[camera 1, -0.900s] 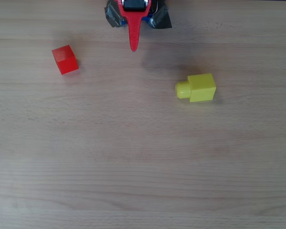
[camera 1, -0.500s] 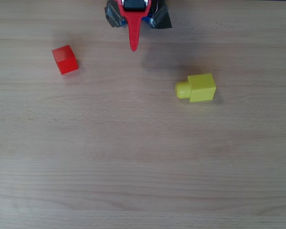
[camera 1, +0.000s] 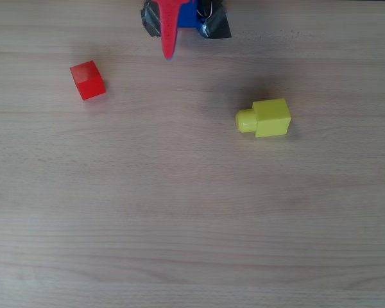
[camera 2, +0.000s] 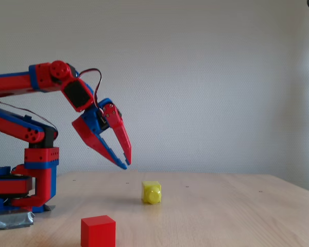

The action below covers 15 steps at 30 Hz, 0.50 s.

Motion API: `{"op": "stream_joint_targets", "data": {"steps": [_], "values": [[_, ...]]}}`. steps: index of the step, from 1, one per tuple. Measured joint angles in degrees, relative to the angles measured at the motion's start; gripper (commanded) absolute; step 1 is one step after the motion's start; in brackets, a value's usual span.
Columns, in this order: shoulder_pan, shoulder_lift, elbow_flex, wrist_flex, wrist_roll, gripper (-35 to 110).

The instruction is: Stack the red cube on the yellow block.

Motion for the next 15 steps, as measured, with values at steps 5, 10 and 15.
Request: {"op": "stream_joint_targets", "data": {"steps": [5, 10, 15], "values": [[7.5, -9.7, -10.5, 3.3, -11.2, 0], [12.9, -22.4, -15.6, 6.2, -17.3, 0], [18.5, -30.8, -18.3, 7.2, -28.0, 4]]}}
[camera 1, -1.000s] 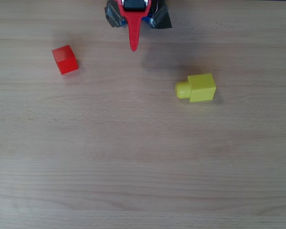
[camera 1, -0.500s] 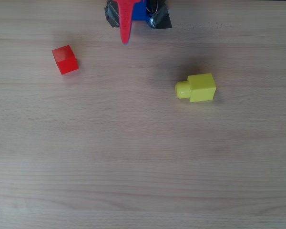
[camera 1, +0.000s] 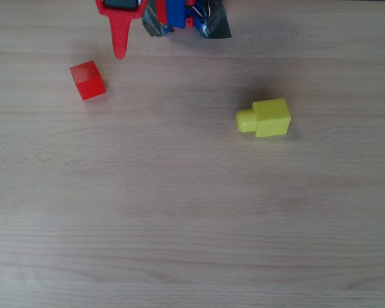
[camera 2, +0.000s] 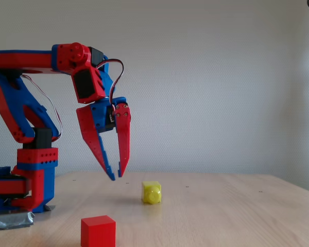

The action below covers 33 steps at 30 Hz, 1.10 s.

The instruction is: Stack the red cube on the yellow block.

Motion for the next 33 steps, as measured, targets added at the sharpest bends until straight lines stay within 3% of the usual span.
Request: {"op": "stream_joint_targets", "data": {"steps": [4, 18, 33], "values": [[2.6, -5.2, -2.5, 1.1, -8.6, 11], [11.0, -21.5, -12.7, 10.2, -21.9, 33], [17.1, -33.1, -26.1, 14.6, -31.8, 33]]}}
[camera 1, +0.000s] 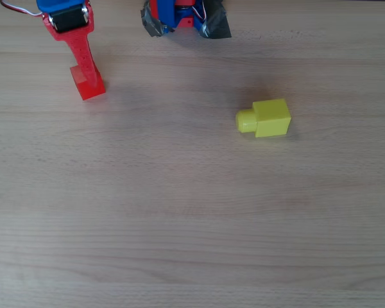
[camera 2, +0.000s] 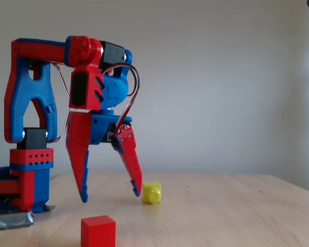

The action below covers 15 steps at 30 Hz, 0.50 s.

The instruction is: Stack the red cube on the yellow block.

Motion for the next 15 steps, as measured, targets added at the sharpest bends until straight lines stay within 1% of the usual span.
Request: {"op": "stream_joint_targets", "data": {"steps": [15], "values": [[6.5, -4.3, -0.8, 0.8, -4.1, 32]]}}
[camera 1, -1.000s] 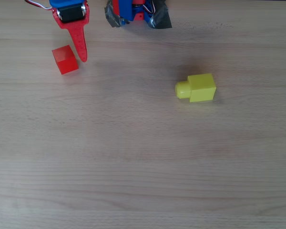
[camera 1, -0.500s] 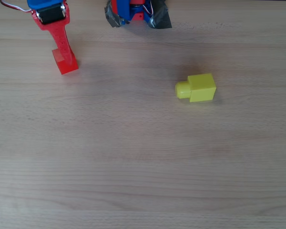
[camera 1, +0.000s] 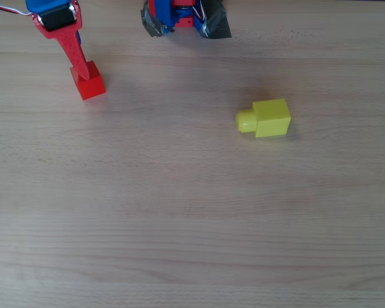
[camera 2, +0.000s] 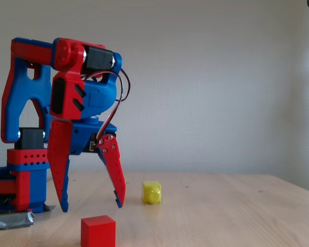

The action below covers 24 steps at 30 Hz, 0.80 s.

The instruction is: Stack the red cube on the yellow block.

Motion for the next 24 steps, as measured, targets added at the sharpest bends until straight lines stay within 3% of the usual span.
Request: {"op": "stream_joint_targets", "data": {"steps": [14, 18, 21, 24], "values": [[-0.3, -0.8, 10.6, -6.8, 1.5, 30], [-1.8, -0.8, 12.6, -8.7, 2.5, 17], [-3.1, -0.9, 13.0, -9.8, 4.5, 15], [-4.1, -0.8, 13.0, -10.5, 6.2, 19]]}}
